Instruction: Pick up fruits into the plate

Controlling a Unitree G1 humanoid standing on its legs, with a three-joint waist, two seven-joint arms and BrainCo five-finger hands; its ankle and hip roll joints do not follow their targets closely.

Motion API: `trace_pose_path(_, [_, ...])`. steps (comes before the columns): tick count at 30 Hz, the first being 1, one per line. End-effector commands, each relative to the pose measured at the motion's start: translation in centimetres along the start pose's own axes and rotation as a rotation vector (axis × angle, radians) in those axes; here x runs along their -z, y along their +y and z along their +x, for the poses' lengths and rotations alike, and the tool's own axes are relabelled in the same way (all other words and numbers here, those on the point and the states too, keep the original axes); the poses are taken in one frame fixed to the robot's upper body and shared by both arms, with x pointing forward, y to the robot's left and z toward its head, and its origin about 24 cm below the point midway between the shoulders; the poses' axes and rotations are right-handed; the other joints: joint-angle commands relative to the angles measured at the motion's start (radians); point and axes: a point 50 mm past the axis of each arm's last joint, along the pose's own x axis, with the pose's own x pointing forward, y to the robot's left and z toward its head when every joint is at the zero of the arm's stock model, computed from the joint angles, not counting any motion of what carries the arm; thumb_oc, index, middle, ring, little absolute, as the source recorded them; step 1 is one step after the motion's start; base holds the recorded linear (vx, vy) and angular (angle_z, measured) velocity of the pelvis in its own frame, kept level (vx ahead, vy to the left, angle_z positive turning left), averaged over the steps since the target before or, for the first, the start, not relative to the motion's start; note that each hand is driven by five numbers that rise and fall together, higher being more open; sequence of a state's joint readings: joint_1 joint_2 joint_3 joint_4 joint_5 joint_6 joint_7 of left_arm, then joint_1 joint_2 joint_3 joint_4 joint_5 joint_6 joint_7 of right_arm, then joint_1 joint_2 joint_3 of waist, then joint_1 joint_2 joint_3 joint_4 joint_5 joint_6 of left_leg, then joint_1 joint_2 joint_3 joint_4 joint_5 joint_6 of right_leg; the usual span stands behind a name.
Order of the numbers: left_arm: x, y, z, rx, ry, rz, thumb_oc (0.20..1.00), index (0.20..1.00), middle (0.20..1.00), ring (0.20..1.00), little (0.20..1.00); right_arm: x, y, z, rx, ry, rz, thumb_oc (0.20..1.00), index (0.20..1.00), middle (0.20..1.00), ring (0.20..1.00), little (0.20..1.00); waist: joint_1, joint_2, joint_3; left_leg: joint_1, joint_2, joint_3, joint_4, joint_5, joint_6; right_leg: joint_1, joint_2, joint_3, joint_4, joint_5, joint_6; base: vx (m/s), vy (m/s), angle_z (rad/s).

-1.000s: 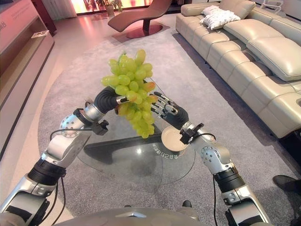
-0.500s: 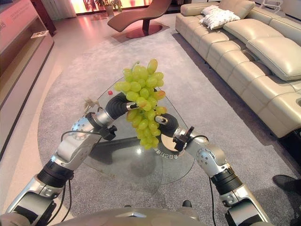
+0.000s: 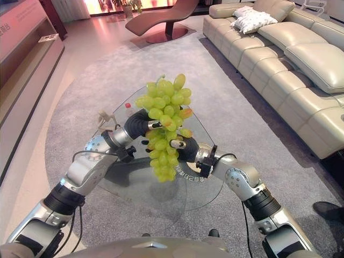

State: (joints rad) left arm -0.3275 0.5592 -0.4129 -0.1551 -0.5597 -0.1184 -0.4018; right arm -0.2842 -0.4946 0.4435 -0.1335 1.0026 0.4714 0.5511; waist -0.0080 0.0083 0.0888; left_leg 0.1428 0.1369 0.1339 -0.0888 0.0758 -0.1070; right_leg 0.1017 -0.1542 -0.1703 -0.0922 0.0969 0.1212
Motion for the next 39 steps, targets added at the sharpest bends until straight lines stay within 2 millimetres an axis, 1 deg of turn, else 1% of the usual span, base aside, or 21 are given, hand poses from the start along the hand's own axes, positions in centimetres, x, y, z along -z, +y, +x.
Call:
trace_pose_path(1, [-2.4, 1.2, 1.9, 0.021, -0.067, 0.138, 0.2, 0.2, 0.2, 0.2, 0.2, -3.4, 4.2, 2.3, -0.292, -0.098, -0.079, 1.0, 1.0, 1.0, 1.0, 1.0, -0.011, -0.039, 0.005, -0.013, -0.04, -0.049, 0.079, -0.148, 0.039, 0.032, 0.018, 0.022, 0.102, -0.149, -0.005, 0.0, 0.0, 0.0])
trace_pose_path(6, [-1.6, 1.4, 1.8, -0.001, -0.035, 0.18, 0.2, 0.2, 0.2, 0.2, 0.2, -3.0, 4.6, 2.6, -0.307, -0.067, -0.062, 1.0, 1.0, 1.0, 1.0, 1.0, -0.015, -0.039, 0.005, -0.013, -0.04, -0.049, 0.08, -0.148, 0.04, 0.03, 0.019, 0.029, 0.103, -0.149, -0.006, 0.0, 0.003, -0.02])
trace_pose_path(7, [-1.5, 1.4, 1.8, -0.001, -0.029, 0.191, 0.2, 0.2, 0.2, 0.2, 0.2, -2.9, 4.7, 2.6, -0.301, -0.065, -0.054, 0.699, 0.699, 0.699, 0.699, 0.699, -0.015, -0.039, 0.004, -0.012, -0.04, -0.05, 0.078, -0.148, 0.041, 0.03, 0.02, 0.03, 0.103, -0.148, -0.006, 0.0, 0.007, -0.06])
trace_pose_path(8, [-1.4, 1.4, 1.8, -0.001, -0.027, 0.195, 0.2, 0.2, 0.2, 0.2, 0.2, -2.9, 4.7, 2.7, -0.294, -0.066, -0.048, 0.2, 0.2, 0.2, 0.2, 0.2, -0.015, -0.04, 0.004, -0.012, -0.041, -0.05, 0.079, -0.148, 0.041, 0.03, 0.02, 0.031, 0.103, -0.149, -0.006, 0.0, 0.007, -0.04])
trace_pose_path(20, [-0.7, 1.3, 1.8, -0.021, 0.004, 0.212, 0.2, 0.2, 0.2, 0.2, 0.2, -2.6, 4.5, 2.8, -0.263, -0.106, -0.037, 0.2, 0.2, 0.2, 0.2, 0.2, -0.02, -0.039, 0.013, -0.012, -0.038, -0.044, 0.085, -0.149, 0.042, 0.029, 0.02, 0.034, 0.107, -0.15, -0.005, 0.0, 0.001, 0.0])
trace_pose_path(26, [0.0, 1.2, 1.5, -0.027, 0.037, 0.21, 0.2, 0.2, 0.2, 0.2, 0.2, -2.7, 4.6, 2.9, -0.256, -0.121, -0.035, 0.2, 0.2, 0.2, 0.2, 0.2, -0.019, -0.038, 0.015, -0.011, -0.039, -0.045, 0.085, -0.15, 0.043, 0.029, 0.02, 0.033, 0.108, -0.152, -0.006, 0.0, 0.0, 0.0])
trace_pose_path(30, [0.3, 1.4, 1.3, -0.041, 0.046, 0.199, 0.2, 0.2, 0.2, 0.2, 0.2, -2.8, 4.5, 2.8, -0.246, -0.132, -0.028, 0.2, 0.2, 0.2, 0.2, 0.2, -0.02, -0.037, 0.015, -0.011, -0.04, -0.045, 0.086, -0.151, 0.043, 0.029, 0.021, 0.034, 0.108, -0.152, -0.006, 0.0, 0.0, 0.0])
trace_pose_path(33, [0.6, 1.5, 1.1, -0.068, 0.062, 0.152, 0.2, 0.2, 0.2, 0.2, 0.2, -2.8, 4.4, 2.7, -0.231, -0.144, -0.024, 0.2, 0.2, 0.2, 0.2, 0.2, -0.02, -0.037, 0.016, -0.011, -0.039, -0.046, 0.085, -0.151, 0.043, 0.029, 0.022, 0.036, 0.109, -0.153, -0.007, 0.0, 0.0, 0.0])
trace_pose_path(34, [0.8, 1.5, 1.0, -0.068, 0.067, 0.138, 0.219, 0.219, 0.219, 0.219, 0.219, -2.8, 4.4, 2.7, -0.223, -0.149, -0.021, 0.2, 0.2, 0.2, 0.2, 0.2, -0.02, -0.036, 0.016, -0.011, -0.039, -0.047, 0.086, -0.151, 0.043, 0.029, 0.023, 0.036, 0.109, -0.154, -0.007, 0.0, 0.0, 0.0])
trace_pose_path(35, [1.0, 1.5, 0.9, -0.072, 0.072, 0.125, 0.9, 0.9, 0.9, 0.9, 0.9, -2.9, 4.4, 2.7, -0.216, -0.156, -0.019, 0.2, 0.2, 0.2, 0.2, 0.2, -0.02, -0.035, 0.016, -0.011, -0.039, -0.048, 0.086, -0.15, 0.043, 0.03, 0.023, 0.036, 0.108, -0.153, -0.008, 0.0, 0.0, 0.0])
trace_pose_path(36, [1.1, 1.5, 0.7, -0.076, 0.076, 0.118, 1.0, 1.0, 1.0, 1.0, 1.0, -2.9, 4.3, 2.6, -0.207, -0.165, -0.02, 0.2, 0.2, 0.2, 0.2, 0.2, -0.019, -0.035, 0.017, -0.011, -0.04, -0.049, 0.085, -0.15, 0.043, 0.03, 0.023, 0.036, 0.108, -0.153, -0.008, 0.0, 0.0, 0.0])
trace_pose_path(39, [1.2, 1.6, 0.4, -0.095, 0.071, 0.117, 1.0, 1.0, 1.0, 1.0, 1.0, -3.3, 4.1, 2.2, -0.203, -0.192, -0.039, 0.2, 0.2, 0.2, 0.2, 0.2, -0.018, -0.033, 0.019, -0.012, -0.04, -0.05, 0.085, -0.149, 0.043, 0.03, 0.023, 0.034, 0.107, -0.153, -0.009, 0.0, 0.0, 0.0])
